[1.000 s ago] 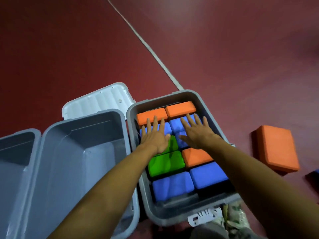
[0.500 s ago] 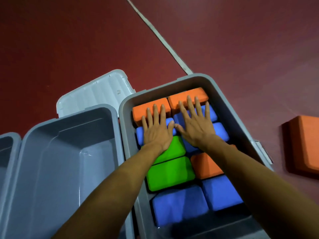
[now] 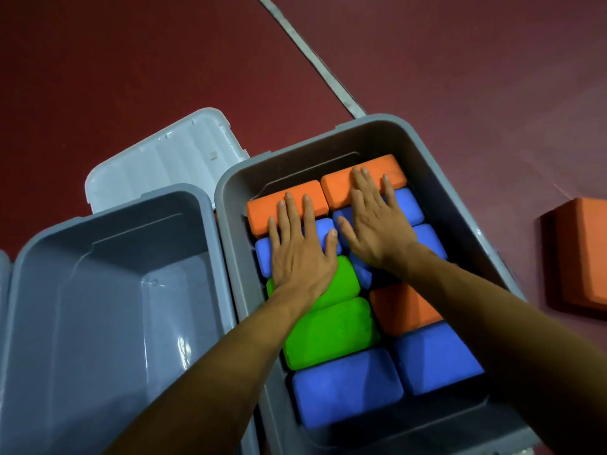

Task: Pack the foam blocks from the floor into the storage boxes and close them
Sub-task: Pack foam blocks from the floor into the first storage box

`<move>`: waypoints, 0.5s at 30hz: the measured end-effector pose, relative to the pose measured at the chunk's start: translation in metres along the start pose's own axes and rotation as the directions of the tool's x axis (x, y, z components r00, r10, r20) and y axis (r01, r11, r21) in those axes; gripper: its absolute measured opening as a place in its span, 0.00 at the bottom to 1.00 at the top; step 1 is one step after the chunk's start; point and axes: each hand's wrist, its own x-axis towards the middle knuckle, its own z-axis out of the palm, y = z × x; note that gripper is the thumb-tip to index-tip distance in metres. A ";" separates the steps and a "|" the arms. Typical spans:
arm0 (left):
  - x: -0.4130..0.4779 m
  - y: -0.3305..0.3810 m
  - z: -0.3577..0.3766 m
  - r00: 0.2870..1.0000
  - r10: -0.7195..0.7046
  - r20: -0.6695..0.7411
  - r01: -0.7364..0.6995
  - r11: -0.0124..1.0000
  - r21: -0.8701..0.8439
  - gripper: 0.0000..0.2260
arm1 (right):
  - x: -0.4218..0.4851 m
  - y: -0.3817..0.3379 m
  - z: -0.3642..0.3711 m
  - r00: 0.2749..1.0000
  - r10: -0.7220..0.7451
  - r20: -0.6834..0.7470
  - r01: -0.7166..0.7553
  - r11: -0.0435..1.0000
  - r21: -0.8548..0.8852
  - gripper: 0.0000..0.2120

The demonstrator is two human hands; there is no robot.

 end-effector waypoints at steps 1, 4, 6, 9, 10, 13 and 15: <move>-0.002 -0.001 0.001 1.000 0.006 0.017 -0.006 1.000 -0.007 0.33 | -0.003 0.000 0.000 1.000 -0.005 0.018 0.005 1.000 -0.008 0.33; 0.000 -0.003 0.002 1.000 0.005 0.026 -0.005 1.000 -0.004 0.33 | 0.001 0.000 0.000 0.998 0.007 0.056 -0.007 1.000 -0.002 0.34; 0.012 -0.005 0.004 1.000 0.009 0.009 -0.009 1.000 0.024 0.33 | 0.012 0.003 0.003 0.999 0.018 0.047 -0.018 1.000 0.007 0.34; 0.028 -0.009 0.009 1.000 0.006 -0.023 -0.004 0.998 0.066 0.32 | 0.027 0.003 0.009 0.999 -0.002 0.050 0.003 1.000 -0.015 0.34; 0.030 -0.010 0.010 1.000 0.004 -0.030 -0.002 0.997 0.074 0.32 | 0.029 0.004 0.010 0.998 -0.002 0.057 0.004 1.000 -0.022 0.34; 0.022 -0.009 0.011 1.000 -0.002 -0.015 0.003 0.997 0.075 0.32 | 0.022 0.002 0.013 0.997 0.004 0.081 -0.002 1.000 -0.015 0.34; 0.017 -0.008 0.009 1.000 0.003 0.025 -0.004 0.998 0.065 0.33 | 0.015 0.001 0.009 0.990 0.008 0.141 -0.007 1.000 -0.014 0.35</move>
